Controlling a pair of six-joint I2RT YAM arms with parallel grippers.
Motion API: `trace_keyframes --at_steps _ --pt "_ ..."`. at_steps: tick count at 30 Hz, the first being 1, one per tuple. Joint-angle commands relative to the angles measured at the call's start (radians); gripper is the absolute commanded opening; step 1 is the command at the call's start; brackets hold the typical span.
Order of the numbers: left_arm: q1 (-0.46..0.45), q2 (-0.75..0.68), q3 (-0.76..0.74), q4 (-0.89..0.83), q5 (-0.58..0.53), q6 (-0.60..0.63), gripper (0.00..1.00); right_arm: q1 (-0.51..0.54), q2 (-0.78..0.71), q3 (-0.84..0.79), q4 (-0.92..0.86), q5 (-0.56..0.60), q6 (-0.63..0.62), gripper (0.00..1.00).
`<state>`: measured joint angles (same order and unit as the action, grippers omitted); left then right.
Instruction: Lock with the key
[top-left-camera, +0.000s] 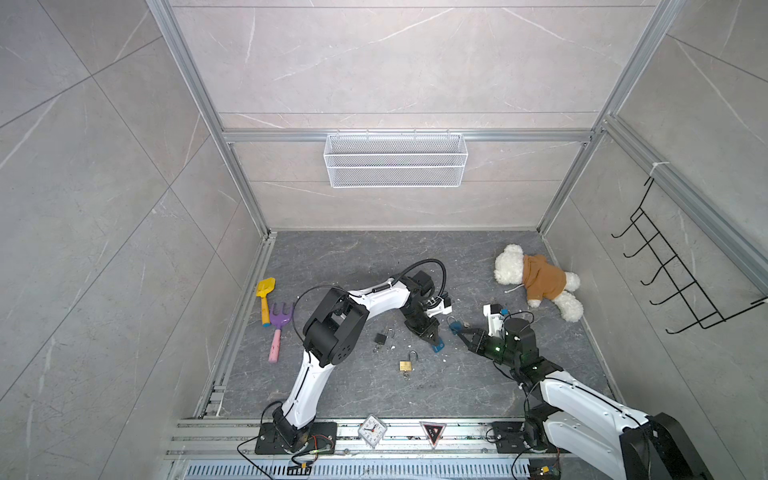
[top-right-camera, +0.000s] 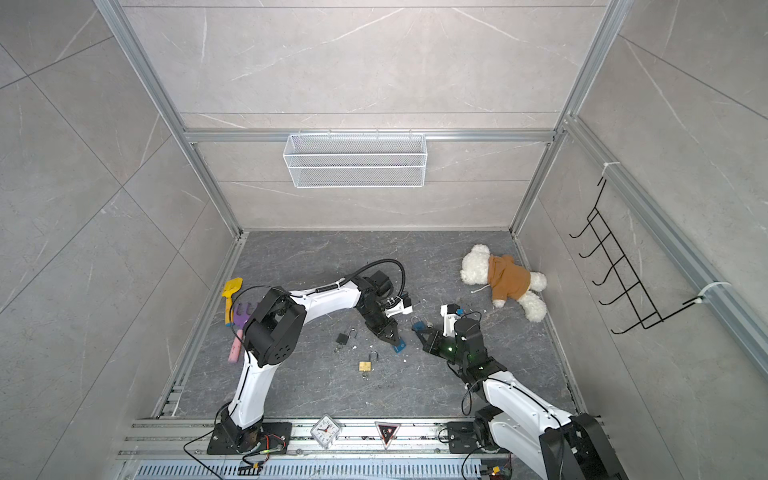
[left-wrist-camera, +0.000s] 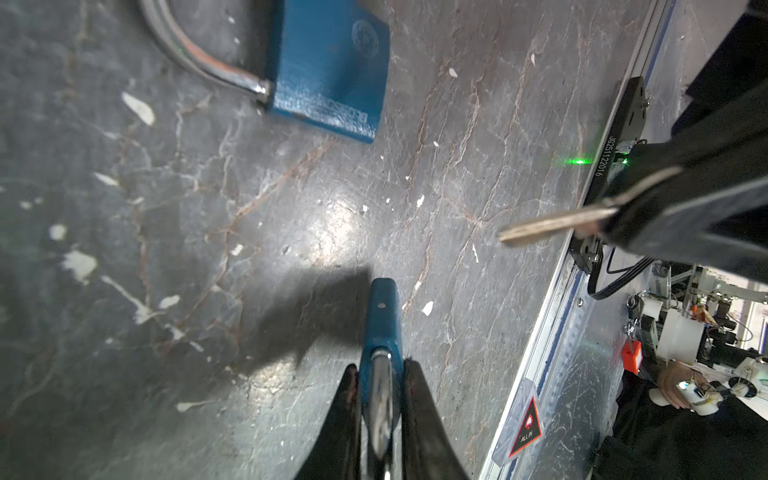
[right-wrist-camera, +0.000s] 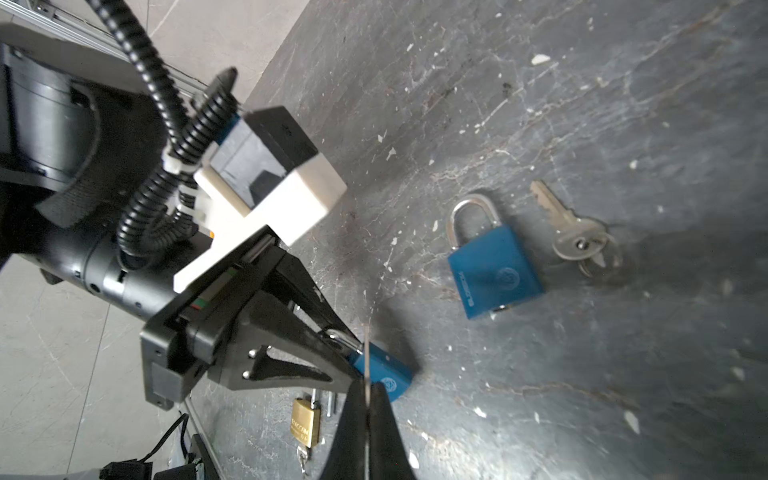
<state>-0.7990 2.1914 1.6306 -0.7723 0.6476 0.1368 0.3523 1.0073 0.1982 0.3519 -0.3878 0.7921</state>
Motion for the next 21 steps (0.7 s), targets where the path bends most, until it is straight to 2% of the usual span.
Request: trace_keyframes --at_steps 1,8,21 --pt "-0.006 0.020 0.044 -0.071 -0.030 0.045 0.19 0.018 0.029 -0.039 0.100 0.046 0.036 0.00" --pt "-0.008 0.047 0.086 -0.102 -0.076 0.075 0.42 0.052 0.121 -0.065 0.210 0.077 0.058 0.00" --pt "-0.003 0.016 0.114 -0.062 -0.142 0.066 0.52 0.110 0.337 -0.024 0.374 0.124 0.075 0.00"
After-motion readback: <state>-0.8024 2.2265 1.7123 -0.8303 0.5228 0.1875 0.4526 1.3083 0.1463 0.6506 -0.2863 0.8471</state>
